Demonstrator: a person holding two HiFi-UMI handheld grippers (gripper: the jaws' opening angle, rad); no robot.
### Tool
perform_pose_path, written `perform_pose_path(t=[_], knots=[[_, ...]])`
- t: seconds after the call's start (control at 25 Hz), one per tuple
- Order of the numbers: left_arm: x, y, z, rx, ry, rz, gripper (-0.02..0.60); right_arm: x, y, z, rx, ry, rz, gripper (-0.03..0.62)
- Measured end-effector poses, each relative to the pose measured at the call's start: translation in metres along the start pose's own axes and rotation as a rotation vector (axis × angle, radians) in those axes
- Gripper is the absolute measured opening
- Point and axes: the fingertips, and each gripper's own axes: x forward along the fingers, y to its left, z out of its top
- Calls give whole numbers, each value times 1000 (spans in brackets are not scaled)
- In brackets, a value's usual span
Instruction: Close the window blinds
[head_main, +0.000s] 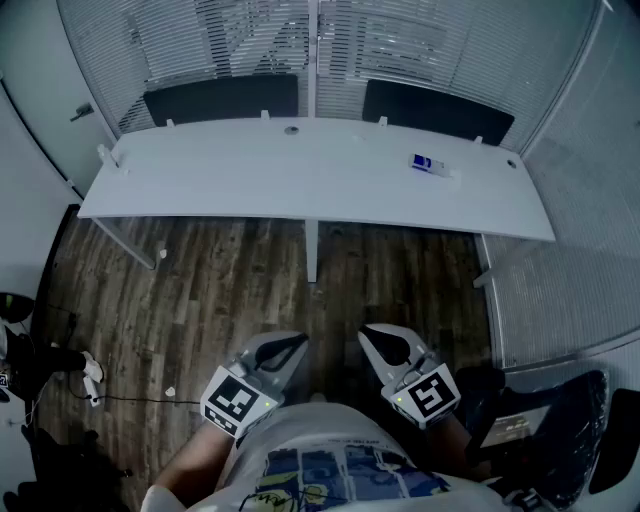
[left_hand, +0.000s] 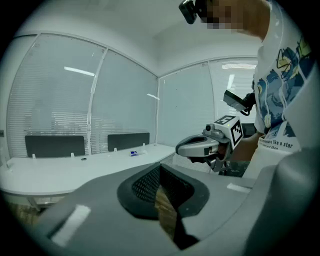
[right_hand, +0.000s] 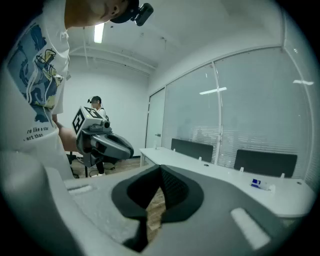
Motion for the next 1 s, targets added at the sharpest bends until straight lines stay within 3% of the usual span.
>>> perform_pose_path(t=[1.0], knots=[[16,18,3,-52,-18,14,2,10,-17,-17,47,26,35,3]])
